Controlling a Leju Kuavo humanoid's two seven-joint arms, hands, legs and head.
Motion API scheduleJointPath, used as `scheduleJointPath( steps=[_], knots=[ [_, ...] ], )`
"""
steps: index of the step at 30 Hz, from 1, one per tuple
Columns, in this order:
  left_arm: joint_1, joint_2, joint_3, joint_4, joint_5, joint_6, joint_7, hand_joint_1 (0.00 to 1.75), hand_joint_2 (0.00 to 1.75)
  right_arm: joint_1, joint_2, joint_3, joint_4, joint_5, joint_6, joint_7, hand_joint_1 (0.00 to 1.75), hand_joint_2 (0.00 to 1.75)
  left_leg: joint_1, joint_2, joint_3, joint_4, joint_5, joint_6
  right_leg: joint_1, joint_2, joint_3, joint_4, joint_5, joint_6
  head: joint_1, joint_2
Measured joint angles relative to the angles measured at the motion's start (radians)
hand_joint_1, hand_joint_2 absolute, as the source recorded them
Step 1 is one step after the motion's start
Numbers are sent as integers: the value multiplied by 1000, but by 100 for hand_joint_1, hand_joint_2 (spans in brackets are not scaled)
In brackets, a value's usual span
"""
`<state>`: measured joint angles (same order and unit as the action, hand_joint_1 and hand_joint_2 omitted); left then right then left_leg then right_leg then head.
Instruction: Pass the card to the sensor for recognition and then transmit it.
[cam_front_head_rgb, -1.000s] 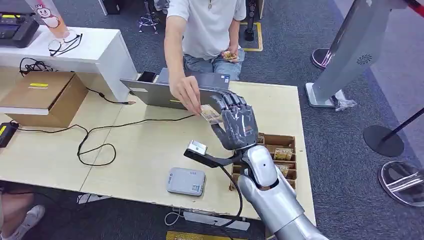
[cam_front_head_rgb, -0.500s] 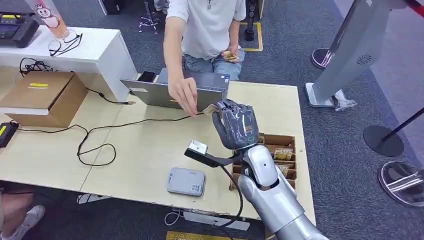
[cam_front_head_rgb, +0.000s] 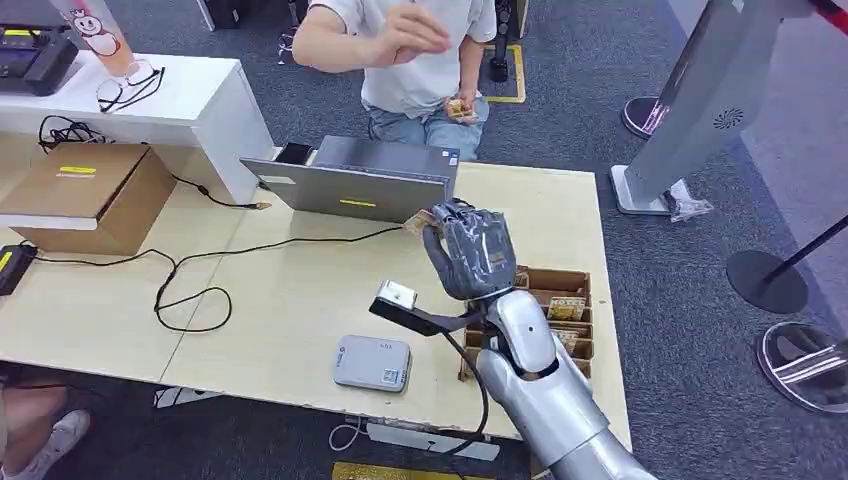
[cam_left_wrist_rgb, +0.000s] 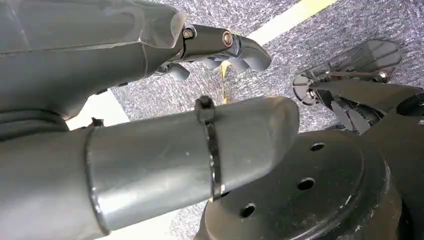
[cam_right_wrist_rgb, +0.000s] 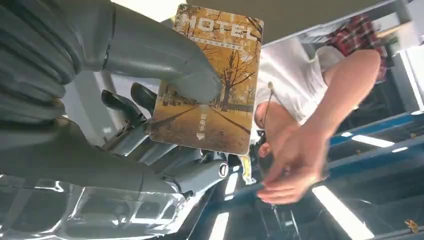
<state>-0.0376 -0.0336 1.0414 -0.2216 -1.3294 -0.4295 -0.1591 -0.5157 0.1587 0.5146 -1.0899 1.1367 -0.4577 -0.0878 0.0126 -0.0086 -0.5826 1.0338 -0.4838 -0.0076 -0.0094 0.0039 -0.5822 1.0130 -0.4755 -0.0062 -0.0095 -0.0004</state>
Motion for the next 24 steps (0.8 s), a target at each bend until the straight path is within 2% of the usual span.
scheduleJointPath(
  steps=[8,11,16,24],
  knots=[
    [0,0,0,0,3,-1,0,0,0,41,3,0,-73,-165,90,-78,175,175,0,0,0,0,0,0,0,0,0,0,0,0,0,0],
    [1,0,0,-1,6,-3,0,0,0,63,3,3,-108,-248,155,-107,175,175,0,0,0,0,0,0,0,0,0,0,0,0,0,0],
    [1,0,0,-3,10,-7,0,0,0,95,3,18,-148,-398,303,-134,175,175,0,0,0,0,0,0,0,0,0,0,0,0,0,0],
    [1,0,0,-3,10,-10,1,0,0,116,3,36,-166,-421,329,-136,175,175,0,0,0,0,0,0,0,0,0,0,0,0,0,0]
  ],
)
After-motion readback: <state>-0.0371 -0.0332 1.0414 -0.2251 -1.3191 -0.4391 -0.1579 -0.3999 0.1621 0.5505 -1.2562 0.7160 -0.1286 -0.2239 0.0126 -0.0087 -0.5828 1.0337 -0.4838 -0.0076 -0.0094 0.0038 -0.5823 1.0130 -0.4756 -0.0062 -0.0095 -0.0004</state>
